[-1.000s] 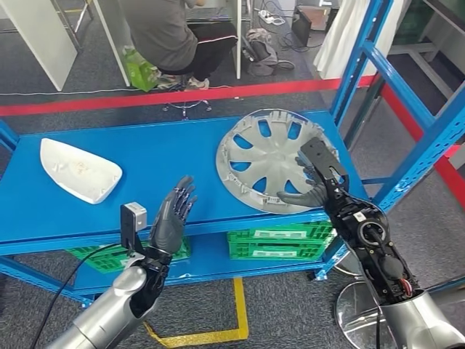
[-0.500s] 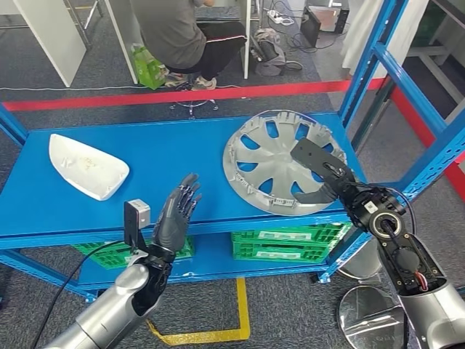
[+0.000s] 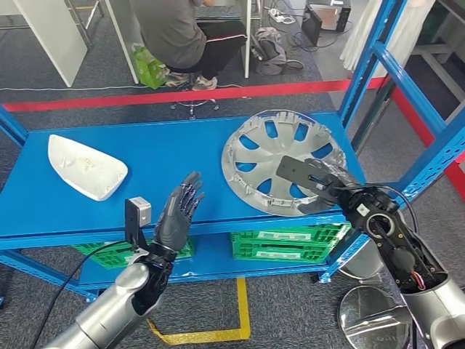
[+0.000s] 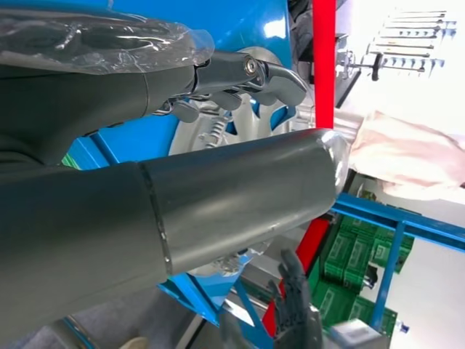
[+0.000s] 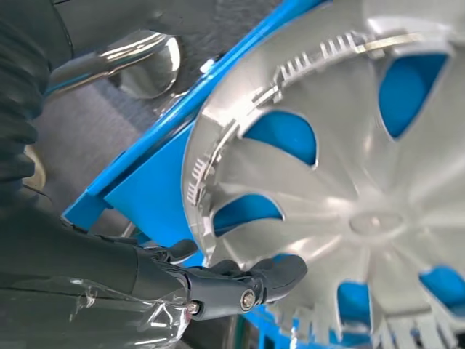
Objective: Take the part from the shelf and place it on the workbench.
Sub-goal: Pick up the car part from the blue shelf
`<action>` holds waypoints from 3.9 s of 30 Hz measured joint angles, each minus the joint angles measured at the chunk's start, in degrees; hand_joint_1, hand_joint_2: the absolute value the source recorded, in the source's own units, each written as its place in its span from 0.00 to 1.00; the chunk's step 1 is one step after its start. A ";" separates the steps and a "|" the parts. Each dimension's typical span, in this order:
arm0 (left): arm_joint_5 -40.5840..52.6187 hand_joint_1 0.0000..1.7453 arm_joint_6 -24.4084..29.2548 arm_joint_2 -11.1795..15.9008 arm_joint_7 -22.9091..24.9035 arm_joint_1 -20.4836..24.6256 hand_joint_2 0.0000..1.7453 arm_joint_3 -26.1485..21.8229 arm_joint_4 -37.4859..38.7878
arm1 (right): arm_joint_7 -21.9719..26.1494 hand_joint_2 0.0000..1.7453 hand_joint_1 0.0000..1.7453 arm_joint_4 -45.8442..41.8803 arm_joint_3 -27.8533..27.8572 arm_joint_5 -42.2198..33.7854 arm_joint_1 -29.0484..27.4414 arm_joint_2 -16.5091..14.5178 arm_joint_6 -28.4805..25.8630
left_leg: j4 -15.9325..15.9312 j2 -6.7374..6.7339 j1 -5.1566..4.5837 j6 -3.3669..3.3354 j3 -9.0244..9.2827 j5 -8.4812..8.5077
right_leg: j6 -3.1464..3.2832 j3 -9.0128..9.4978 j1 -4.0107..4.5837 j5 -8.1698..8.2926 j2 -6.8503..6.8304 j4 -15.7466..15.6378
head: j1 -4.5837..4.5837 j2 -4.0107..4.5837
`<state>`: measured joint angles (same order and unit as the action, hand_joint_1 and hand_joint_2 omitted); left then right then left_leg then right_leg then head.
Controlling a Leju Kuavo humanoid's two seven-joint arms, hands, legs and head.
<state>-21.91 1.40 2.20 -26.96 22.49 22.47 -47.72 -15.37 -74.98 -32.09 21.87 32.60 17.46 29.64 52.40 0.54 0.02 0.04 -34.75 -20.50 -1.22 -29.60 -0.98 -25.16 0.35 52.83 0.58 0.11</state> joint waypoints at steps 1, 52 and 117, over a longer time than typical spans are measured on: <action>-0.01 0.00 0.07 0.02 0.14 -0.08 0.00 0.00 -0.26 | 0.33 1.00 0.00 0.54 -0.38 0.22 0.26 0.01 0.50 | -0.01 0.00 0.00 0.00 0.00 0.00 | 0.01 0.00 0.00 0.00 0.00 0.00 | -0.01 0.00; -2.02 0.00 -0.98 -0.37 -3.42 1.62 0.00 0.31 -0.34 | 33.11 1.00 0.00 45.83 -13.44 14.64 17.08 -5.73 2.08 | -0.02 0.01 0.01 0.05 0.04 0.04 | 0.02 0.03 0.01 -0.02 0.00 0.01 | -0.26 0.00; -2.01 0.00 0.68 0.44 -4.27 0.48 0.00 -1.67 -0.10 | 30.53 1.00 1.00 49.86 -7.26 -7.15 18.49 -12.85 -1.34 | -0.05 0.03 0.20 0.13 0.53 0.07 | 0.09 0.47 0.21 0.00 0.10 0.01 | -0.28 0.00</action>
<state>-23.92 2.08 2.64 -31.23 22.97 20.80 -47.82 15.17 -25.12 -39.35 14.72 51.09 4.61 28.30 52.35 0.57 0.22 0.17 -34.21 -20.43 -1.13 -29.13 -0.77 -25.16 0.46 52.84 0.30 0.11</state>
